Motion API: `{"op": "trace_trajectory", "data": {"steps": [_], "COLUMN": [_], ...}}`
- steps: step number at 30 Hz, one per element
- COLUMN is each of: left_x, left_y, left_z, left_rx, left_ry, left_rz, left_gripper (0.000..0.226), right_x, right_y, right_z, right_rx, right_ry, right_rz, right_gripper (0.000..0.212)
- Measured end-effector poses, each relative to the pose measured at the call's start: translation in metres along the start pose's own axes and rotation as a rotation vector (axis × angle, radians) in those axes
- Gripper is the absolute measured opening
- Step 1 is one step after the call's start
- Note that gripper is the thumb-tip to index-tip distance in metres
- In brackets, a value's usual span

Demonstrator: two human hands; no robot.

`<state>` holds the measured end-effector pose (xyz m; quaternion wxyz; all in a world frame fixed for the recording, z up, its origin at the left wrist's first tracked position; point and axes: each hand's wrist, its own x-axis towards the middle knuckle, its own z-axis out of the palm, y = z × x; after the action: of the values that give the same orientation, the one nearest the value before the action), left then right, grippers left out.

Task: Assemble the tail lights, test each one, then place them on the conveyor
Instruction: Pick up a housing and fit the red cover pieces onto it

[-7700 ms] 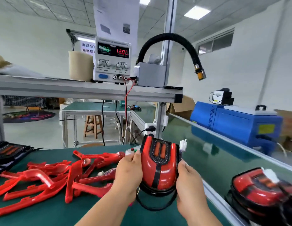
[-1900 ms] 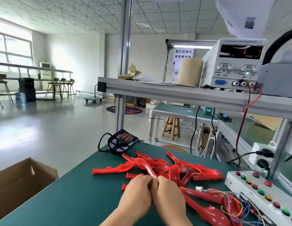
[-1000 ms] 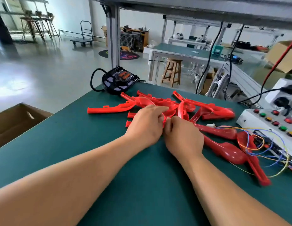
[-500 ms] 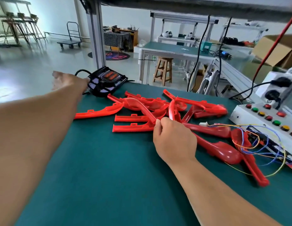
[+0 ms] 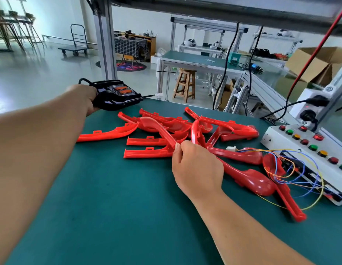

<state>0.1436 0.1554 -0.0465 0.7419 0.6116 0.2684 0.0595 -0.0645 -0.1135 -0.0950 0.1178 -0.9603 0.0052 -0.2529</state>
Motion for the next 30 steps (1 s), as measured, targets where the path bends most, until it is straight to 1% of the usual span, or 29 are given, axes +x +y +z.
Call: {"op": "trace_trajectory", "data": {"steps": [1, 5, 9, 11, 12, 14, 15, 17, 18, 19, 21, 23, 25, 27, 30], "left_x": [-0.003, -0.033, -0.093, -0.129, -0.148, -0.186, -0.205, -0.242, -0.257, -0.266, -0.269, -0.256, -0.240, -0.226, -0.209], "left_y": [0.005, 0.020, 0.015, 0.004, -0.003, -0.024, -0.037, -0.063, -0.074, -0.083, -0.092, -0.091, -0.083, -0.076, -0.067], "left_z": [0.001, 0.006, 0.020, 0.025, 0.028, 0.033, 0.036, 0.042, 0.043, 0.044, 0.040, 0.026, 0.008, -0.010, -0.027], "left_rx": [-0.071, -0.311, -0.522, -0.631, -0.642, -0.610, -0.598, -0.550, -0.506, -0.444, -0.220, 0.043, 0.167, 0.269, 0.407], "left_ry": [-0.023, -0.103, -0.213, -0.267, -0.279, -0.295, -0.311, -0.389, -0.442, -0.488, -0.490, -0.379, -0.222, -0.090, -0.030], "left_rz": [0.000, 0.070, 0.113, 0.099, 0.094, 0.096, 0.105, 0.185, 0.245, 0.299, 0.410, 0.525, 0.589, 0.624, 0.589], "left_gripper": [0.023, 0.019, 0.018, 0.016, 0.015, 0.014, 0.014, 0.016, 0.016, 0.014, 0.009, 0.028, 0.042, 0.044, 0.039], "right_x": [0.000, 0.001, -0.002, 0.000, 0.002, 0.011, 0.015, 0.019, 0.019, 0.020, 0.021, 0.019, 0.016, 0.009, -0.003], "right_y": [0.000, 0.001, -0.002, -0.001, 0.001, 0.005, 0.004, -0.001, -0.004, -0.005, 0.002, 0.014, 0.029, 0.048, 0.079], "right_z": [0.000, -0.002, -0.007, -0.014, -0.018, -0.030, -0.035, -0.041, -0.041, -0.040, -0.041, -0.051, -0.065, -0.079, -0.095], "right_rx": [0.006, 0.023, 0.067, 0.199, 0.321, 0.643, 0.829, 1.163, 1.281, 1.343, 1.318, 1.320, 1.336, 1.326, 1.285], "right_ry": [-0.001, 0.006, 0.096, 0.142, 0.161, 0.164, 0.132, 0.062, 0.047, 0.051, 0.102, 0.134, 0.135, 0.052, -0.212], "right_rz": [0.000, 0.013, -0.026, -0.036, -0.017, 0.081, 0.143, 0.257, 0.323, 0.403, 0.563, 0.656, 0.644, 0.579, 0.449], "right_gripper": [0.039, 0.035, 0.038, 0.041, 0.043, 0.048, 0.049, 0.041, 0.035, 0.032, 0.031, 0.039, 0.047, 0.049, 0.050]}}
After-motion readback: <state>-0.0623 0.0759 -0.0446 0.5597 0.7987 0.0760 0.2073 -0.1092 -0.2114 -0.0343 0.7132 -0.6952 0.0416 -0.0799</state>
